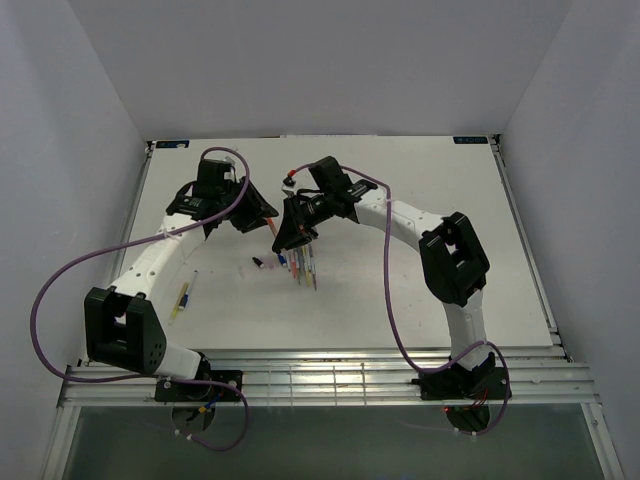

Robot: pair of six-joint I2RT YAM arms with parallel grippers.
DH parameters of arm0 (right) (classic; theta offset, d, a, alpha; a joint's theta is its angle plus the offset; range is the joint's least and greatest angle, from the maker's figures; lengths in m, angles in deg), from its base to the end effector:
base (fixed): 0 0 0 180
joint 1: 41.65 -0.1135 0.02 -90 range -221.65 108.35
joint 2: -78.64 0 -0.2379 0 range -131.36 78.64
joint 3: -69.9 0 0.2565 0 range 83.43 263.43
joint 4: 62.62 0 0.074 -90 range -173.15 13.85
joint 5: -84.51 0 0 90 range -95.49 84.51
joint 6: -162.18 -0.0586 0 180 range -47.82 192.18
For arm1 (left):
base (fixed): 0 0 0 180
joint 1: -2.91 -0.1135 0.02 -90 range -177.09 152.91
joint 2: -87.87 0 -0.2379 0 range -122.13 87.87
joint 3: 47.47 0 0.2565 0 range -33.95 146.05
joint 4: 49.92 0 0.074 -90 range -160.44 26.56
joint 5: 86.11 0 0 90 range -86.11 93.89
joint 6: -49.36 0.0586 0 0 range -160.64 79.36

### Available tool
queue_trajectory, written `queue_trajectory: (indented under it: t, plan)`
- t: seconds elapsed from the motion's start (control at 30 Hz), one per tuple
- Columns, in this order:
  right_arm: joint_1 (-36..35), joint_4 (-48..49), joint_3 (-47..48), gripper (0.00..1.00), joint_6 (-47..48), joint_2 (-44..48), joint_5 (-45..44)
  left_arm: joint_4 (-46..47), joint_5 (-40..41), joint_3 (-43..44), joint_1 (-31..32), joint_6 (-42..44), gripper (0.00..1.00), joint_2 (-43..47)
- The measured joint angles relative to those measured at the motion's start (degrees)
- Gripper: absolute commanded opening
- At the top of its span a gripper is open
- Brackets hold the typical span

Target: Open the pen caps

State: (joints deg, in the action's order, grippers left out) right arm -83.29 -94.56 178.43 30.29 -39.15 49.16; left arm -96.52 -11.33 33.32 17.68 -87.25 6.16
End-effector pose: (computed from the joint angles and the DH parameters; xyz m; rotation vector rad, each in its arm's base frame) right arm 0.3159 0.3449 0.2116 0.5884 -2.5355 -1.7423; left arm 0.3155 -0.0991 0.2485 -0.5656 2.4601 -0.7897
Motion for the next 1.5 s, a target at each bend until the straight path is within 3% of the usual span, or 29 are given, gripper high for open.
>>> queue_trajectory:
  t: [0.17,0.2,0.4,0.6,0.8,1.1,1.27,1.4,1.5]
  plan:
    - [-0.35,0.5,0.2,0.08,-0.17,0.02,0.22,0.11,-0.28,0.63,0.0,0.13,0.4,-0.37]
    - [-0.39,0.5,0.2,0.08,-0.17,0.0,0.24,0.07,-0.33,0.63,0.0,0.15,0.29,-0.37]
    - [-0.42,0.26,0.48,0.08,0.07,0.0,0.13,-0.2,-0.44,0.63,-0.13,0.02,0.0,-0.37]
    - [-0.59,-7.82,4.33,0.08,5.81,-0.02,-4.09,-1.66,-0.28,1.9,-0.07,0.22,0.0,-1.09]
    - [-1.44,-17.73,9.99,0.08,14.53,-0.02,-14.71,-8.39,1.95,10.95,0.52,2.12,0.0,-7.3]
    - [-3.34,-19.69,9.51,0.08,23.23,0.0,-29.99,-18.4,-1.18,23.41,-0.09,6.91,0.0,-19.12]
    - [-3.23,-16.81,8.76,0.08,24.02,0.04,-27.34,-17.14,-3.65,21.9,-1.97,8.39,0.0,-17.51]
    - [-2.62,-9.79,4.13,0.08,20.72,0.85,-16.74,-14.36,-5.55,15.87,-4.92,8.28,0.0,-11.87]
    - [-2.62,-9.42,-2.38,0.08,16.06,2.08,-7.74,-8.9,-2.56,14.51,-8.72,8.9,0.0,-8.66]
